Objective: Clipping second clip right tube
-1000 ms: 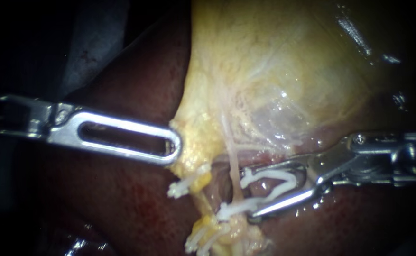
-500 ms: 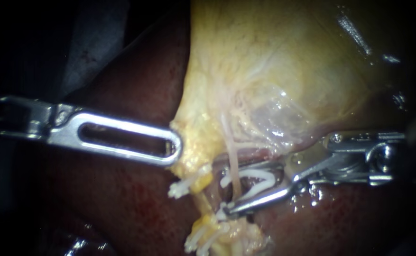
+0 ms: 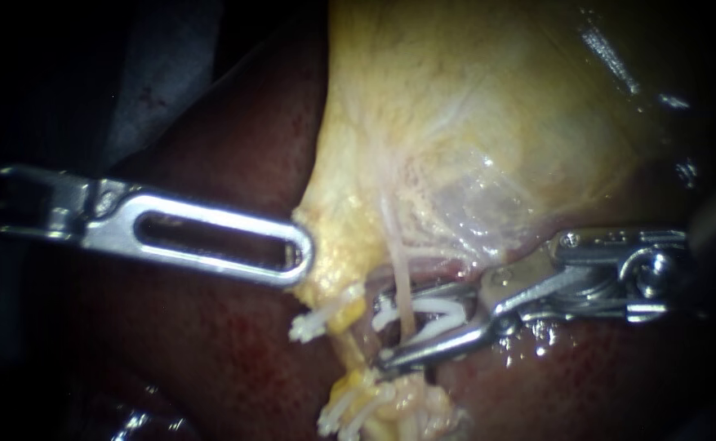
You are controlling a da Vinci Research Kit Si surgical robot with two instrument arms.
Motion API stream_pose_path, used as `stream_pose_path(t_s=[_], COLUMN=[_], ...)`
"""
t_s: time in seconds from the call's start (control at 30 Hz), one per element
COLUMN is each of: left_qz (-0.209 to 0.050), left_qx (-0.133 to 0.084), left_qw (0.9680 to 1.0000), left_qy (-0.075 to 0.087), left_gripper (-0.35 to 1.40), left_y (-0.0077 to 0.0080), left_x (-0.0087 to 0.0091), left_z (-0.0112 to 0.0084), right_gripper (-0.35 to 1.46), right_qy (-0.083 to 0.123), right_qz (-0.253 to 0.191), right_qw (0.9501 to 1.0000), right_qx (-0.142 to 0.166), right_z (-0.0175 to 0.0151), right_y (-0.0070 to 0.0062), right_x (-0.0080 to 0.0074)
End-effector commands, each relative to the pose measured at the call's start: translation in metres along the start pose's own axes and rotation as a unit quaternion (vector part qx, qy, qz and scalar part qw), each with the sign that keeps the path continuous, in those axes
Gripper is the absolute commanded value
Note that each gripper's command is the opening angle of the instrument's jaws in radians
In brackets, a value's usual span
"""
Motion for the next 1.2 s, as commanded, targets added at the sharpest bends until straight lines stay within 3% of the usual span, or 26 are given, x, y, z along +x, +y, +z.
stream_pose_path(t_s=[0.03, 0.13, 0.4, 1.2], left_qz=[0.0, 0.0, 0.0, 0.0], left_qx=[0.0, 0.0, 0.0, 0.0], left_qw=[1.0, 1.0, 1.0, 1.0], left_qy=[0.0, 0.0, 0.0, 0.0], left_gripper=[-0.35, -0.35, -0.35, -0.35], left_y=[0.0, 0.0, 0.0001, 0.0001], left_x=[0.0, 0.0, 0.0, -0.0001], left_z=[0.0, 0.0, 0.0, 0.0], right_gripper=[0.08, -0.07, -0.25, -0.28], right_qy=[-0.001, -0.006, -0.01, -0.015], right_qz=[0.012, 0.017, 0.021, 0.02], right_qw=[0.9999, 0.9998, 0.9997, 0.9997], right_qx=[0.0, -0.002, 0.002, 0.007], right_z=[-0.0002, -0.0003, -0.0005, -0.0005], right_y=[-0.0001, 0.0, 0.0001, 0.0], right_x=[0.0001, 0.0, 0.0, -0.0001])
